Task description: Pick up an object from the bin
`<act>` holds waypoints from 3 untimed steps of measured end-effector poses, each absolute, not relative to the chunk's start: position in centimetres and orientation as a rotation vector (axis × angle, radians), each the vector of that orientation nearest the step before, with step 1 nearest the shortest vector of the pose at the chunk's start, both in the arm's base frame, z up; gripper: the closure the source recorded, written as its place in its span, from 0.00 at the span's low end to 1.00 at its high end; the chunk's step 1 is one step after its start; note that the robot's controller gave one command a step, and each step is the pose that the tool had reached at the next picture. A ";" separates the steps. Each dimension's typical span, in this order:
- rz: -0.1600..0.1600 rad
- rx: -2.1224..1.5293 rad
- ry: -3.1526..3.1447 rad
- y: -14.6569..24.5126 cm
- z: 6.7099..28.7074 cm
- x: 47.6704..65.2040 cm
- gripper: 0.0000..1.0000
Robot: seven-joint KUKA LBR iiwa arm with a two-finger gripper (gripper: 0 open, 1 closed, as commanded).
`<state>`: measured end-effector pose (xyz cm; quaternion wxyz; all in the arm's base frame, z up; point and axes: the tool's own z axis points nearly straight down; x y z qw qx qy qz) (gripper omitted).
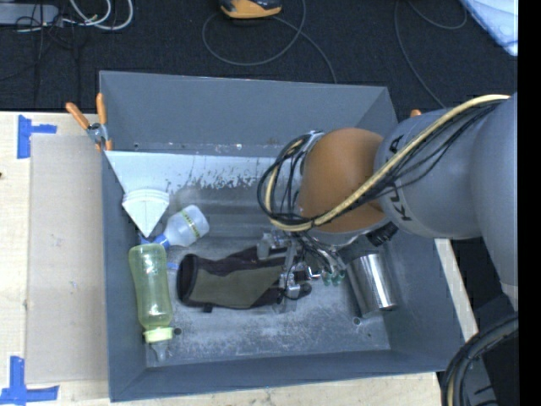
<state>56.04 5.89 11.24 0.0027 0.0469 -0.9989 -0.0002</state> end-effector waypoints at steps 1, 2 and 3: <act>-0.001 0.262 -3.122 7.7 6.7 55.0 0.00; -0.002 0.171 -3.130 6.8 7.0 54.7 0.00; -0.001 0.242 -3.126 7.4 6.8 55.0 0.00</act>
Offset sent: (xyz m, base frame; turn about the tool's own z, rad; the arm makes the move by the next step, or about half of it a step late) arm -0.0188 -0.0035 -0.0424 0.0634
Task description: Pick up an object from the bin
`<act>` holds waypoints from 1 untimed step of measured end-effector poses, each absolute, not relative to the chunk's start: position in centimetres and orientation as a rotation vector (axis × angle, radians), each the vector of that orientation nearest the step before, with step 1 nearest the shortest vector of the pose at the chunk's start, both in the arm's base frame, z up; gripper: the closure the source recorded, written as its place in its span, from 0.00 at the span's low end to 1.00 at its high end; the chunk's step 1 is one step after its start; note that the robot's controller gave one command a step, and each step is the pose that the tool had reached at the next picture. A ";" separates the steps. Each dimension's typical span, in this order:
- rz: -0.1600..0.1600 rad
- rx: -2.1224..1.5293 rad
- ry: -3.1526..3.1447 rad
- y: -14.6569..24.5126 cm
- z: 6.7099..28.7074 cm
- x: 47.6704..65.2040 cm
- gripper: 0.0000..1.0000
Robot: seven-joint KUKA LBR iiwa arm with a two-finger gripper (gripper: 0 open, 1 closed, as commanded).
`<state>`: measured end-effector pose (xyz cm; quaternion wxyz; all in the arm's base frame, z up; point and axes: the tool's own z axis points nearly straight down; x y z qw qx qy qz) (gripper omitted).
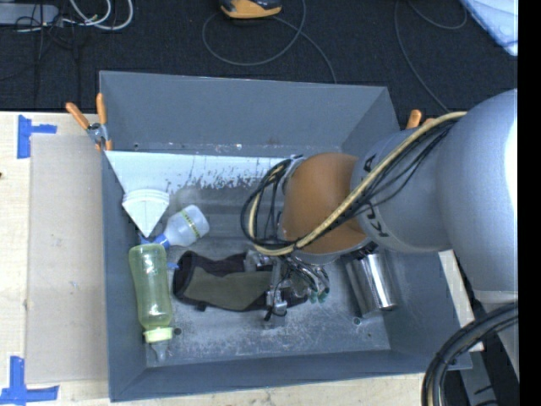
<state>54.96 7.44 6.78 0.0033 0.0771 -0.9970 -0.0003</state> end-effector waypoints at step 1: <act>-0.004 0.174 -3.131 7.0 7.0 54.8 1.00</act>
Offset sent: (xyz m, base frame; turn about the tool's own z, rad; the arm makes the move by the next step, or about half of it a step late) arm 0.0000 0.0000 0.0000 0.0000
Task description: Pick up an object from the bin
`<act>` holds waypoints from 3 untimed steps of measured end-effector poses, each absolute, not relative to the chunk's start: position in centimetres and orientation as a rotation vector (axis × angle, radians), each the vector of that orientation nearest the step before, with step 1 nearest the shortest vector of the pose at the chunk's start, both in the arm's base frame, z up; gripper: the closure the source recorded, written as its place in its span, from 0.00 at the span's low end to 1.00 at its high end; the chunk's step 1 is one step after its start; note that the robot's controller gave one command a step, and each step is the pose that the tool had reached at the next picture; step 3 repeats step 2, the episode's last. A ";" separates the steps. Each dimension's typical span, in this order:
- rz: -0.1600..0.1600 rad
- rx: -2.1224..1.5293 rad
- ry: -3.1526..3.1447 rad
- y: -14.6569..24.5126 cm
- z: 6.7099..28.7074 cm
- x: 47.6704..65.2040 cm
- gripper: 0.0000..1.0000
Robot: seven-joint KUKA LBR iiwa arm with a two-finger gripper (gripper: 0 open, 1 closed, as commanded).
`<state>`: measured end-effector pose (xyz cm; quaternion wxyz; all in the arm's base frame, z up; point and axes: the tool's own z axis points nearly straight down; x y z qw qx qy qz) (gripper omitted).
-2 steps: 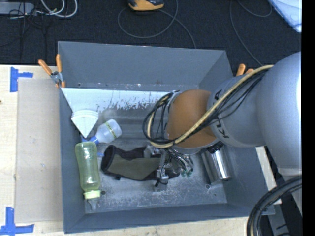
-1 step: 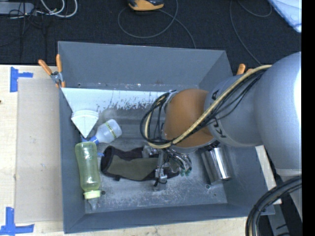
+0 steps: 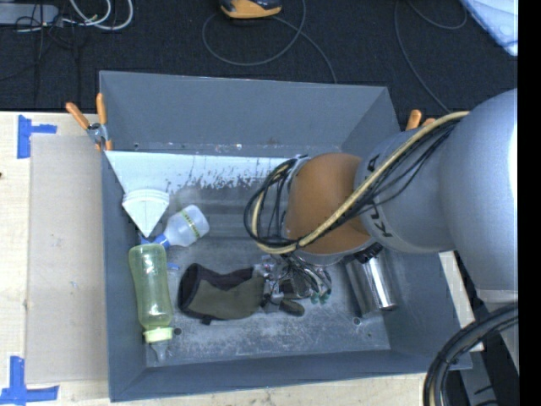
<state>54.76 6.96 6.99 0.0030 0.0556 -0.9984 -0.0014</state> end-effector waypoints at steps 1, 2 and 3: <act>-0.004 0.174 -3.131 7.0 7.0 54.8 1.00; -0.004 0.174 -3.129 6.9 7.6 54.7 1.00; -0.004 0.174 -3.129 6.9 7.6 54.7 1.00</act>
Offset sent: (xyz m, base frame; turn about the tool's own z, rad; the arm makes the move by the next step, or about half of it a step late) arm 0.0000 0.0001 0.0242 0.0000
